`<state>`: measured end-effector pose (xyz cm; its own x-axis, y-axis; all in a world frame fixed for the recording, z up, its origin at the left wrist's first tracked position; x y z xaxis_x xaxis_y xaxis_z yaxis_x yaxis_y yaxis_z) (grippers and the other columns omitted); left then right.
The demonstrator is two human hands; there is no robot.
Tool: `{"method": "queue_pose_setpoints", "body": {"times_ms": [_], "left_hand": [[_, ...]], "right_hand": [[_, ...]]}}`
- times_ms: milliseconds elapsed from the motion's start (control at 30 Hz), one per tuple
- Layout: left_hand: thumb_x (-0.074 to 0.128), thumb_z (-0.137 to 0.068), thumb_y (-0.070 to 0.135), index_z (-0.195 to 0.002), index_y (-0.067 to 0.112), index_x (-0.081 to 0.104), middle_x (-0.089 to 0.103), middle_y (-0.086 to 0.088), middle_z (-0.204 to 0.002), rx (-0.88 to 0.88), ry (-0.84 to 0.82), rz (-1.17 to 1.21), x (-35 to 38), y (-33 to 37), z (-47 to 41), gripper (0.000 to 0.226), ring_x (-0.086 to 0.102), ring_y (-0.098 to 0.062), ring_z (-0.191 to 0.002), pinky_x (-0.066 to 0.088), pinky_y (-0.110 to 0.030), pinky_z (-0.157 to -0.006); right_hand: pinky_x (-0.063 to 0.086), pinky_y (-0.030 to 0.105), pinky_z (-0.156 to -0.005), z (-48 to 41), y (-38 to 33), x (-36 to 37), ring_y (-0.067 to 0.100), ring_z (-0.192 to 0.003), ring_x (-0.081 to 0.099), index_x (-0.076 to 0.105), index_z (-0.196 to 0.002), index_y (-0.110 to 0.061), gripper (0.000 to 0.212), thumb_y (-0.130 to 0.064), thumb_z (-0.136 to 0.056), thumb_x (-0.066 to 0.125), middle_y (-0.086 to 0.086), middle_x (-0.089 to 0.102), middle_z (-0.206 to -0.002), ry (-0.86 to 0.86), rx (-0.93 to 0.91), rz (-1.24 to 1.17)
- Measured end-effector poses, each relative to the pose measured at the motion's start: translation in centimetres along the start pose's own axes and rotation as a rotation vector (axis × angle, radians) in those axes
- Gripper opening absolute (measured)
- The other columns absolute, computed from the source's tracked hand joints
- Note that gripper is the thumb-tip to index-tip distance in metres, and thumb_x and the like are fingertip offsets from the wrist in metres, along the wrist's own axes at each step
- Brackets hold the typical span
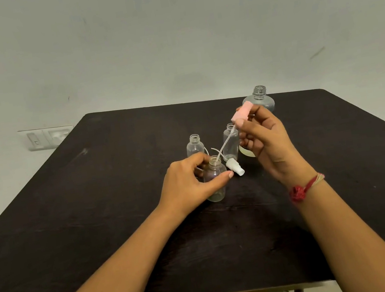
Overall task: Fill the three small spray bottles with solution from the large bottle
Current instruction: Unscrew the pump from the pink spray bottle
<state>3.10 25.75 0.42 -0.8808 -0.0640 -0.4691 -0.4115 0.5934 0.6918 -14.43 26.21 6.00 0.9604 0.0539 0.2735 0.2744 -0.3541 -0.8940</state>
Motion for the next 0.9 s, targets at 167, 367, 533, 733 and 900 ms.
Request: {"method": "queue_pose_setpoints", "body": {"times_ms": [167, 367, 533, 733, 900], "left_hand": [[0.070, -0.065, 0.065, -0.088, 0.022, 0.071, 0.071, 0.009, -0.076, -0.001, 0.005, -0.012, 0.0, 0.0, 0.0, 0.049, 0.068, -0.008, -0.067, 0.056, -0.038, -0.063], [0.070, -0.066, 0.066, -0.086, 0.023, 0.070, 0.072, 0.008, -0.076, 0.007, 0.003, -0.021, -0.1, 0.0, 0.0, 0.047, 0.068, -0.009, -0.068, 0.056, -0.039, -0.064], [0.069, -0.067, 0.065, -0.086, 0.024, 0.070, 0.072, 0.010, -0.077, 0.025, -0.001, -0.026, -0.2, 0.0, -0.1, 0.046, 0.068, -0.007, -0.069, 0.056, -0.038, -0.064], [0.071, -0.071, 0.054, -0.073, 0.025, 0.064, 0.062, 0.011, -0.062, 0.110, 0.170, 0.007, -1.8, 0.6, -0.3, 0.030, 0.057, -0.005, -0.053, 0.044, -0.023, -0.050], [0.063, -0.077, 0.055, -0.073, 0.012, 0.065, 0.058, 0.007, -0.059, 0.117, 0.340, -0.023, -3.6, 0.1, -0.9, 0.043, 0.053, -0.012, -0.051, 0.043, -0.029, -0.046]], "right_hand": [[0.044, 0.016, -0.056, -0.1, -0.3, -0.1, 0.002, -0.056, 0.049, 0.060, -0.099, -0.017, 0.018, -0.009, -0.085, 0.066, -0.011, 0.061, -0.074, 0.087, -0.016, 0.026], [0.044, 0.016, -0.055, 0.0, -0.5, 0.1, 0.003, -0.055, 0.048, 0.059, -0.103, -0.015, 0.018, -0.008, -0.087, 0.063, -0.012, 0.060, -0.072, 0.111, -0.031, 0.012], [0.045, 0.016, -0.057, 0.1, -0.4, 0.1, 0.002, -0.060, 0.052, 0.058, -0.104, -0.014, 0.019, -0.007, -0.087, 0.063, -0.007, 0.061, -0.083, 0.082, -0.026, 0.065], [0.046, 0.018, -0.059, 0.1, -0.6, 0.1, 0.005, -0.060, 0.051, 0.055, -0.104, -0.019, 0.022, -0.010, -0.086, 0.064, -0.008, 0.059, -0.079, 0.082, -0.029, 0.025], [0.045, 0.018, -0.054, 0.1, -0.8, 0.0, 0.008, -0.060, 0.049, 0.055, -0.103, -0.020, 0.025, -0.003, -0.086, 0.060, -0.004, 0.059, -0.083, 0.082, -0.008, -0.122]]}}
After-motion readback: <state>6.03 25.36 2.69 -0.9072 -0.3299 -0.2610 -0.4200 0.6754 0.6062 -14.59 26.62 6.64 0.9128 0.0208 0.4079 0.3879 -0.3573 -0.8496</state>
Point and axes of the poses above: each hand's wrist, its own z-axis away from the middle knuckle, its own x-axis out of the palm, y = z × x, the point moved 1 cm from there along -z, towards the middle knuckle
